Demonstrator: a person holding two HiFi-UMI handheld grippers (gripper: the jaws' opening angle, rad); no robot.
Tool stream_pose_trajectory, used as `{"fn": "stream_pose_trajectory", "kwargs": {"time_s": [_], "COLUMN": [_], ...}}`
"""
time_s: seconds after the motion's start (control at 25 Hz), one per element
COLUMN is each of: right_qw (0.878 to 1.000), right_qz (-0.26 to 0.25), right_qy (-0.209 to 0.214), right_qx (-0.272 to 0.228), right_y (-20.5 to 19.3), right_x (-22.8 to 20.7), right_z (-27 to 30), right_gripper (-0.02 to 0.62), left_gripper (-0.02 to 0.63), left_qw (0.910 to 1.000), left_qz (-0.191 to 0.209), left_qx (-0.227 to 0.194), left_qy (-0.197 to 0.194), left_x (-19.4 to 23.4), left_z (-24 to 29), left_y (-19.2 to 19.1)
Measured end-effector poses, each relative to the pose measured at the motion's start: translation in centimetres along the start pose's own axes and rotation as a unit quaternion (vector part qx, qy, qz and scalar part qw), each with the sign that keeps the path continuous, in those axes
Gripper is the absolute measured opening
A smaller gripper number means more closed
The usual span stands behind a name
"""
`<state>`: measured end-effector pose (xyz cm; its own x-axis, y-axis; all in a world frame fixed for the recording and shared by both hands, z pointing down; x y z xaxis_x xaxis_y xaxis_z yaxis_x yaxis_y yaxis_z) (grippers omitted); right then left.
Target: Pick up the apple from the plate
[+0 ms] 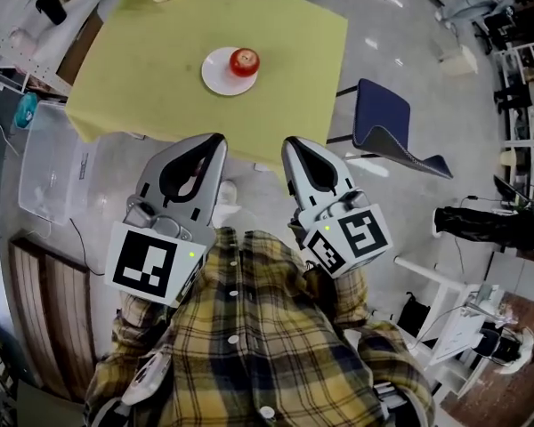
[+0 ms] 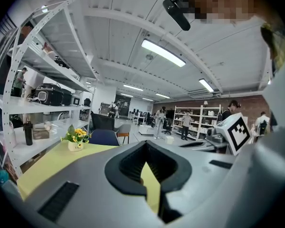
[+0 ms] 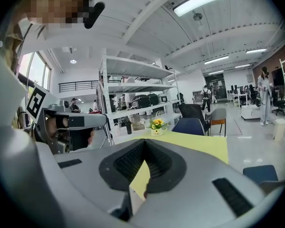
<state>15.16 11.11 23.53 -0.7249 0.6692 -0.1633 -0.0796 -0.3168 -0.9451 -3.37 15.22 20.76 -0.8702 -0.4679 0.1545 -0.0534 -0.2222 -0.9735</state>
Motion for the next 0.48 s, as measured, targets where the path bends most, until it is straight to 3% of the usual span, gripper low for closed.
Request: {"fn": "stream_pose_trajectory", "kwargs": {"time_s": [0.48], "right_qw": [1.000], "right_qz": [0.012], "right_qy": [-0.007], "right_qx": [0.002], "right_y": [2.0], "right_x": [-5.5], "right_z": [5.7], "right_gripper": [-0.003], "left_gripper": [0.005], "left_qw": [0.9999], "left_qz": [0.005], "left_qx": [0.005], "left_qy": [-0.010], "left_x": [4.3], "left_z": [7.7], "left_y": [1.7]}}
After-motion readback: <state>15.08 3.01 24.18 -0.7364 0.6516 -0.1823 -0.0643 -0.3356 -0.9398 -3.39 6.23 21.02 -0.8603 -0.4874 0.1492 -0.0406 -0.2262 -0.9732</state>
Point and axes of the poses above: the fingertips, and each gripper's own axes: z forward along the fingers, x to its left, y out of its top, the point moved 8 cm from there along -z, backward along the fingers, and after that the axes turned 2 degrees about z, right-handed, at the moved point
